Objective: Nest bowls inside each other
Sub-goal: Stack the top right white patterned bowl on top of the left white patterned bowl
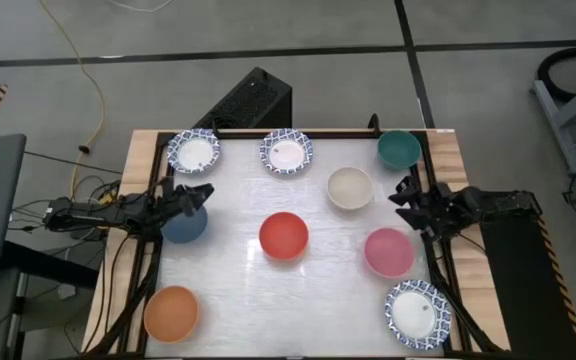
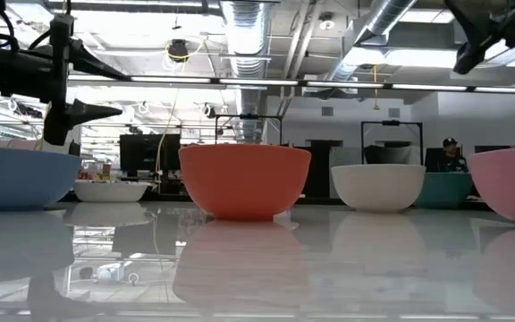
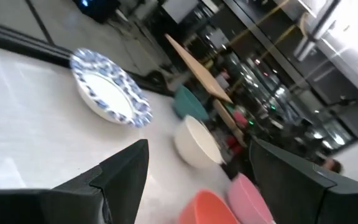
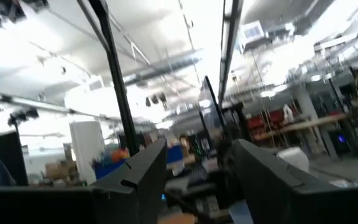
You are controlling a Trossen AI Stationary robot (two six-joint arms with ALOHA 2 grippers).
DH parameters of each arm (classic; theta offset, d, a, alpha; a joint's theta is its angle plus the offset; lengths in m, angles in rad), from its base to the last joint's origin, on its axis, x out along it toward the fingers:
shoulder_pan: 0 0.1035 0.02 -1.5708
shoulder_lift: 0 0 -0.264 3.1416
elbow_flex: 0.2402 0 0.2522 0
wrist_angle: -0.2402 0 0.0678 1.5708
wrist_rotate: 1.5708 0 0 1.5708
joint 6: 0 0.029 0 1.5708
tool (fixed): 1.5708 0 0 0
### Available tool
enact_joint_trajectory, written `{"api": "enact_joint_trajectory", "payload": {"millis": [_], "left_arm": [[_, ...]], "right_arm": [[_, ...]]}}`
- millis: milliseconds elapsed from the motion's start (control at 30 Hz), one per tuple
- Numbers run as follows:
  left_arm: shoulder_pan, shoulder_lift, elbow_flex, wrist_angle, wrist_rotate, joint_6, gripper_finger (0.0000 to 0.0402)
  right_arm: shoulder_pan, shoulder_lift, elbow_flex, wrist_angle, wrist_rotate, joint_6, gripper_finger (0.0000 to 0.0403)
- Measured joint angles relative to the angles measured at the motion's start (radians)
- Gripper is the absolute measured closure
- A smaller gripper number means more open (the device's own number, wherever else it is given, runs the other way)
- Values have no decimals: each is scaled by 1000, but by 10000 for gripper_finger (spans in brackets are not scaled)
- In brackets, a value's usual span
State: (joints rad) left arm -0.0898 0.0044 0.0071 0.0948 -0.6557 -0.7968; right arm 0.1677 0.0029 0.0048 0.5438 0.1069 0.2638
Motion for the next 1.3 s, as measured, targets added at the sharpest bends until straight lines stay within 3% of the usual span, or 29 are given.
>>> {"api": "enact_joint_trajectory", "payload": {"millis": [467, 600, 700, 933, 1167, 1300], "left_arm": [[0, 0, 0, -3, -16, 104, 132], [0, 0, 0, -1, -72, 129, 132], [0, 0, 0, 30, -40, 77, 132], [-1, 2, 33, 164, 211, 136, 132], [0, 0, 63, 495, 127, 254, 132], [0, 0, 82, 571, 145, 345, 132]], "right_arm": [[-1, 2, 0, 36, 6, -2, 193], [-1, 2, 0, 37, 91, -1, 193], [-1, 2, 0, 45, 177, 0, 193], [-1, 3, 1, 141, 240, 1, 193], [-1, 3, 50, 156, 267, 44, 193], [-3, 4, 83, 149, 267, 40, 193]]}}
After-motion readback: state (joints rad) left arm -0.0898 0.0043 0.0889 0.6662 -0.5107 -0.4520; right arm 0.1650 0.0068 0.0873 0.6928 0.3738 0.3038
